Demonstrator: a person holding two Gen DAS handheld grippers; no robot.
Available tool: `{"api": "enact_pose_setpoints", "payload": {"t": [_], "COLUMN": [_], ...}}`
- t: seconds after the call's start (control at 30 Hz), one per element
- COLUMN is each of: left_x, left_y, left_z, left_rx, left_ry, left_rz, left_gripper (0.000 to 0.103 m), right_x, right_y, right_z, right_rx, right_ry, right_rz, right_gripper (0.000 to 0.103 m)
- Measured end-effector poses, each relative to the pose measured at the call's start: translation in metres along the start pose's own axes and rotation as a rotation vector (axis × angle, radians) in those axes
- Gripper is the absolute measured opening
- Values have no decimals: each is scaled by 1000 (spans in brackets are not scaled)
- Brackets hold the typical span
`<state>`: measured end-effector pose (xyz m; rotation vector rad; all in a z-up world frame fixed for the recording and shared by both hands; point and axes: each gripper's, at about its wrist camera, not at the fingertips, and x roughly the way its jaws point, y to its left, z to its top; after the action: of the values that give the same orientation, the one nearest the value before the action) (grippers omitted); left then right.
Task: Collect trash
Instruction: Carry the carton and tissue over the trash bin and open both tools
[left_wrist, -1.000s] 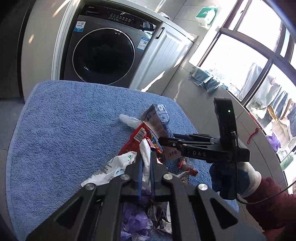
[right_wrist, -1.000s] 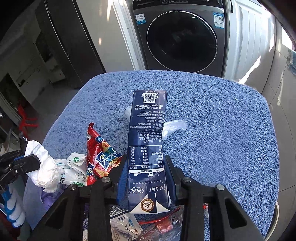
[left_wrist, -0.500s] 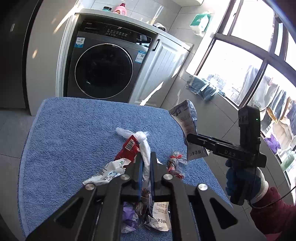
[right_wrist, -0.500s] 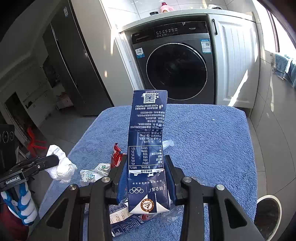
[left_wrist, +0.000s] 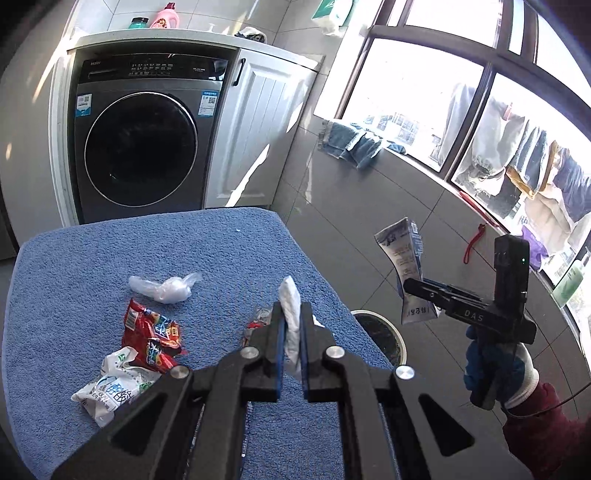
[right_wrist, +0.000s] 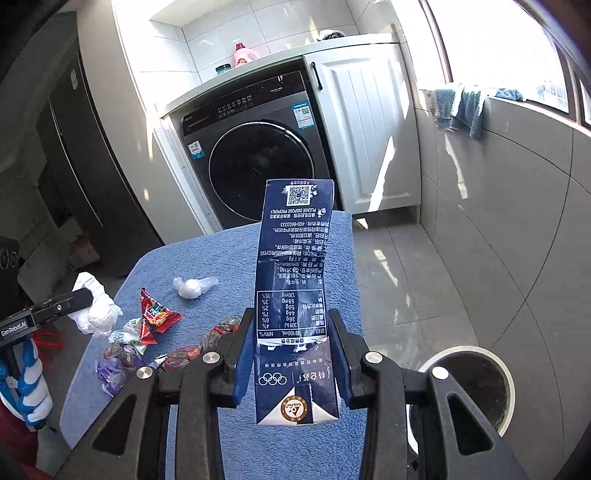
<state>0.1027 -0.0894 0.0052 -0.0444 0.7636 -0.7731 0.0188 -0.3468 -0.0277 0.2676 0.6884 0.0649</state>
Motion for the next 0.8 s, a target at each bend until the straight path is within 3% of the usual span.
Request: {"api": "enact_pose_setpoints", "payload": {"t": [0.37, 0.57, 0.8], "left_x": [128, 208, 281], "left_y": [-121, -176, -213], "left_z": [18, 15, 5], "left_rx": [177, 240, 254], "left_ry": [199, 311, 412], "left_rz": [-111, -145, -154], "left_gripper": [6, 6, 8], "right_x": [-21, -6, 18], "right_y": [-137, -189, -232], "right_z": [-49, -72, -90], "right_rx": [224, 316, 381], "right_ry": [46, 98, 161], "right_rz": [-153, -194, -238], "right_gripper": [35, 35, 36]}}
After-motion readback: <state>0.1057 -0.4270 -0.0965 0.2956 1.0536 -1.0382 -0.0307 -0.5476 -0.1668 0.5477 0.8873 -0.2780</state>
